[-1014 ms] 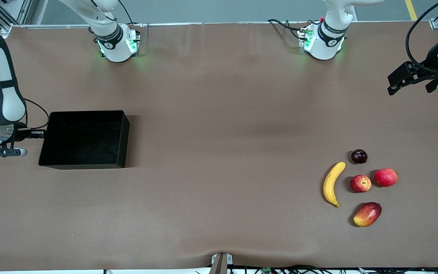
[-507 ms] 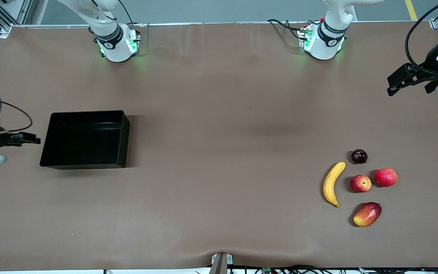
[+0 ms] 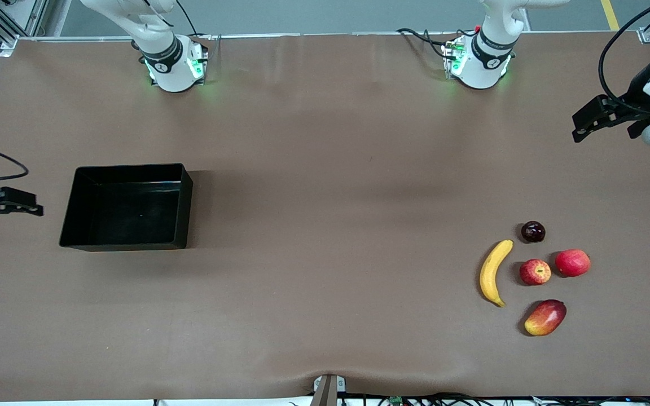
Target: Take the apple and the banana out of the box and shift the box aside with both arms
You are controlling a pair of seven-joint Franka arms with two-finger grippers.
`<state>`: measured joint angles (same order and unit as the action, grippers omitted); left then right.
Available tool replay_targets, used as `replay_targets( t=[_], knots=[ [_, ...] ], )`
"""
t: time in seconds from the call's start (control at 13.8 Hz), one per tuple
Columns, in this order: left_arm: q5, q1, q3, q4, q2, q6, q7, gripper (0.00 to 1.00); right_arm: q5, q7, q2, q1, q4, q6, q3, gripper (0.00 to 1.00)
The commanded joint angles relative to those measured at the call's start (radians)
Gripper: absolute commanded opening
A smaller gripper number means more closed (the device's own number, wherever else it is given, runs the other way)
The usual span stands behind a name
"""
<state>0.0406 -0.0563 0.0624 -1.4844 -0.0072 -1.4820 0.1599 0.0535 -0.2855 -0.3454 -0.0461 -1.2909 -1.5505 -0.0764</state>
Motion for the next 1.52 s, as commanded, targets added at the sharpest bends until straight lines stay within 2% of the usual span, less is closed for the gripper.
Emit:
replay_targets(
  t=[0.0,0.14,0.36,0.58,0.94,1.09,1.45],
  knots=[
    [-0.019,-0.002,-0.003,-0.034,-0.034,0.005,0.012,1.00,-0.006,0.176,0.087,0.061,0.004,0.113,-0.002,1.00],
    [-0.011,0.004,-0.004,-0.062,-0.051,0.014,0.012,1.00,-0.012,0.225,0.158,0.087,-0.040,0.185,-0.006,1.00],
    [-0.004,0.009,-0.006,-0.060,-0.043,0.011,0.021,1.00,-0.029,0.289,0.331,0.086,-0.241,0.138,-0.009,1.00],
    [-0.004,0.009,-0.007,-0.059,-0.042,0.009,0.024,1.00,-0.035,0.305,0.411,0.049,-0.355,0.100,-0.016,1.00],
    [-0.004,0.009,-0.009,-0.057,-0.039,-0.017,0.024,1.00,-0.032,0.290,0.398,0.057,-0.323,0.012,-0.008,1.00],
    [-0.004,0.007,-0.009,-0.059,-0.027,-0.037,0.024,1.00,-0.037,0.289,0.390,0.086,-0.301,0.009,-0.008,1.00],
    [-0.007,0.009,-0.006,-0.054,-0.023,-0.037,0.010,1.00,-0.024,0.278,0.367,0.080,-0.271,0.012,-0.013,1.00]
  ],
)
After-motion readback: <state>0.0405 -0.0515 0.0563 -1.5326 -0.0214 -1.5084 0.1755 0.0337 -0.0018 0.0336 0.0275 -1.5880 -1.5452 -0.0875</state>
